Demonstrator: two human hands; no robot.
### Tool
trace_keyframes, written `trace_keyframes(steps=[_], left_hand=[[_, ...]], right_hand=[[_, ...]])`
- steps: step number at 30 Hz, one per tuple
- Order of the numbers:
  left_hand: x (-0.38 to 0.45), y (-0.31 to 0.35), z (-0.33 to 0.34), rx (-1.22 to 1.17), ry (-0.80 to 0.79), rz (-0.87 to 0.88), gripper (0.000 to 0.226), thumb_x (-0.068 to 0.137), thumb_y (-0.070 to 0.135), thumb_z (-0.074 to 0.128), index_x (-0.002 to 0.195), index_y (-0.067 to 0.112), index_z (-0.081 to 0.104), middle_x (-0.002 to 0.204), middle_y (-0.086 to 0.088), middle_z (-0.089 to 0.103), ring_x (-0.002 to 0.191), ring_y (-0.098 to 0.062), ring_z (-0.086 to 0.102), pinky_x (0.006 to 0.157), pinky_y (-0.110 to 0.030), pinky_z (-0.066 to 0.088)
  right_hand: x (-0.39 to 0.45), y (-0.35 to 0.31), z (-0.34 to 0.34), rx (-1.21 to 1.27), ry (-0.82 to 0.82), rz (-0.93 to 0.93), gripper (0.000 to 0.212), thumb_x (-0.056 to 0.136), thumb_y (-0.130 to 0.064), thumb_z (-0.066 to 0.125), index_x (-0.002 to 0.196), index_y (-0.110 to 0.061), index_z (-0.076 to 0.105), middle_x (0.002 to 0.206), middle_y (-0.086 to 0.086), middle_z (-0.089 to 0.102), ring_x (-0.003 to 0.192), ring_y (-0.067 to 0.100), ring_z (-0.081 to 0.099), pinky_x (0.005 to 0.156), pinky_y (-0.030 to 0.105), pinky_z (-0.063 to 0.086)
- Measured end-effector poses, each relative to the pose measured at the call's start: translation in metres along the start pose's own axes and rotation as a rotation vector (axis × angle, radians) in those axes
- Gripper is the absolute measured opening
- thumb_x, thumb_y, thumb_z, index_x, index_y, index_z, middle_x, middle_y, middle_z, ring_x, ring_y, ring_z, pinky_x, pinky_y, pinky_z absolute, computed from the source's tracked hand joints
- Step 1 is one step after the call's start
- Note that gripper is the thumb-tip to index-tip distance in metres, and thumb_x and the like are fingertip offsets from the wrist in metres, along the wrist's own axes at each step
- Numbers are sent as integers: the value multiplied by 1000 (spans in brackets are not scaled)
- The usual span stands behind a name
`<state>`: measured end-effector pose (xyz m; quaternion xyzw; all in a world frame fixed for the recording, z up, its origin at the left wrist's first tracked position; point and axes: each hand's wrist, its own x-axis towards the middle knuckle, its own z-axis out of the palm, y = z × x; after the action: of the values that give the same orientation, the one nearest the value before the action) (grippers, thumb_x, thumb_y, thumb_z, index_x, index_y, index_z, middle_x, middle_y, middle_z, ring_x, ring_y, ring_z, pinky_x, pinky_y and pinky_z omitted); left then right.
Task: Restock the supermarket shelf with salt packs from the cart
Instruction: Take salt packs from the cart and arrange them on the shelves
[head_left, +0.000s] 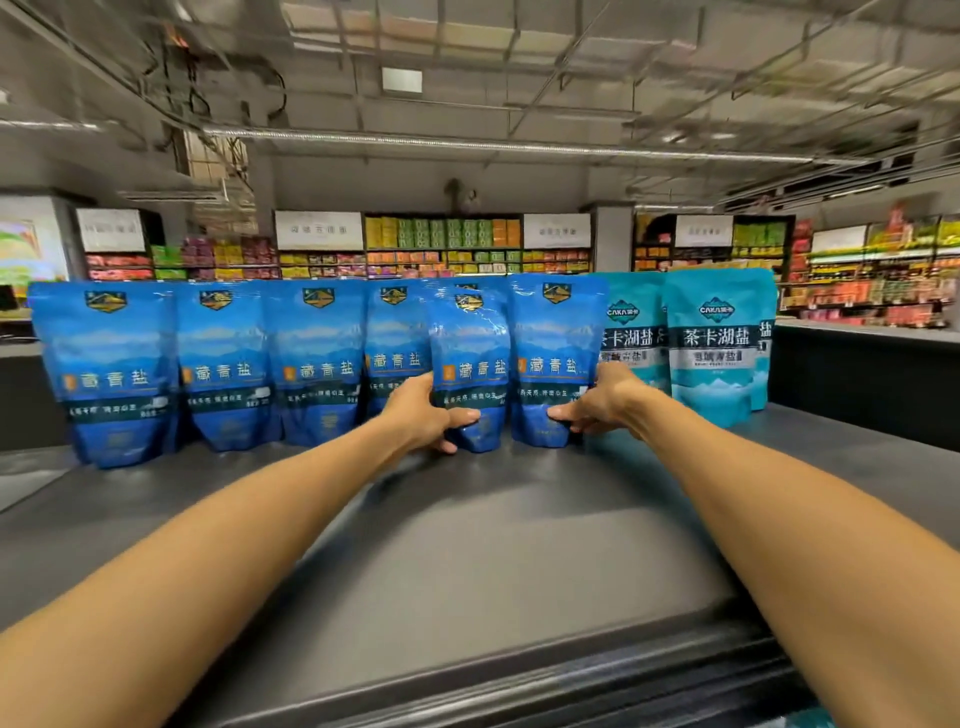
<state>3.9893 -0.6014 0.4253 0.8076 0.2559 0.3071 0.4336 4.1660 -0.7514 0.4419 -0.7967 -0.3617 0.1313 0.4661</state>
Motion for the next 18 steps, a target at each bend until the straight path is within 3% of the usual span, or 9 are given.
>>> trace_keyframes(steps=[3, 5, 8, 10, 11, 13, 14, 16, 18], left_hand=[[21, -1, 5, 69, 15, -10, 41, 79, 18, 81, 109, 28, 55, 100, 4, 65, 72, -16, 67, 51, -30, 60], [33, -1, 7, 106, 19, -8, 45, 77, 18, 83, 112, 27, 56, 111, -2, 64, 79, -18, 67, 47, -27, 57], [45, -1, 10, 174, 28, -35, 51, 71, 17, 87, 114, 23, 60, 120, -10, 60, 86, -26, 67, 45, -28, 57], [49, 1, 11, 194, 34, -90, 51, 71, 15, 88, 112, 19, 57, 125, -14, 54, 82, -28, 67, 43, -28, 56], [51, 1, 12, 181, 38, -126, 54, 72, 14, 87, 116, 14, 55, 127, -16, 51, 78, -29, 68, 41, -28, 55], [52, 2, 12, 175, 66, -173, 54, 74, 11, 84, 115, 2, 49, 118, -18, 52, 73, -34, 71, 49, -36, 59], [52, 1, 13, 222, 96, -161, 46, 75, 11, 84, 103, 1, 49, 106, -18, 57, 73, -36, 72, 57, -42, 61], [52, -2, 15, 417, 146, -89, 39, 76, 19, 84, 80, 7, 47, 87, -14, 68, 77, -35, 72, 72, -46, 61], [49, -3, 17, 599, 183, -31, 41, 78, 28, 82, 75, 9, 46, 87, -13, 71, 86, -33, 70, 80, -46, 58]], right_hand=[[17, 0, 8, -29, 49, 0, 32, 77, -11, 84, 99, -9, 61, 94, 14, 71, 86, 29, 68, 91, 41, 56], [26, 0, 11, -79, 97, -5, 51, 71, -17, 88, 112, -3, 62, 113, 16, 69, 106, 32, 66, 98, 42, 53], [31, -2, 20, -156, 170, 4, 56, 64, -27, 93, 108, -4, 66, 95, 14, 73, 90, 30, 72, 80, 38, 60], [33, -2, 27, -115, 219, 0, 50, 66, -22, 92, 103, -5, 64, 87, 10, 71, 78, 28, 72, 65, 35, 61], [35, -1, 29, -84, 241, 1, 49, 67, -19, 91, 104, -6, 61, 88, 10, 71, 78, 29, 71, 65, 37, 61], [38, 1, 32, -46, 275, 5, 47, 76, -17, 85, 111, -3, 56, 83, 10, 74, 73, 30, 72, 64, 37, 61], [38, 2, 32, -71, 292, 7, 49, 78, -20, 84, 114, -2, 55, 82, 9, 74, 74, 30, 73, 64, 36, 60], [37, 3, 33, -291, 373, -2, 66, 71, -34, 87, 118, -2, 54, 100, 11, 71, 94, 34, 70, 74, 37, 54], [36, 2, 35, -465, 439, -21, 75, 68, -43, 86, 122, -3, 54, 116, 14, 64, 109, 36, 63, 78, 40, 47]])
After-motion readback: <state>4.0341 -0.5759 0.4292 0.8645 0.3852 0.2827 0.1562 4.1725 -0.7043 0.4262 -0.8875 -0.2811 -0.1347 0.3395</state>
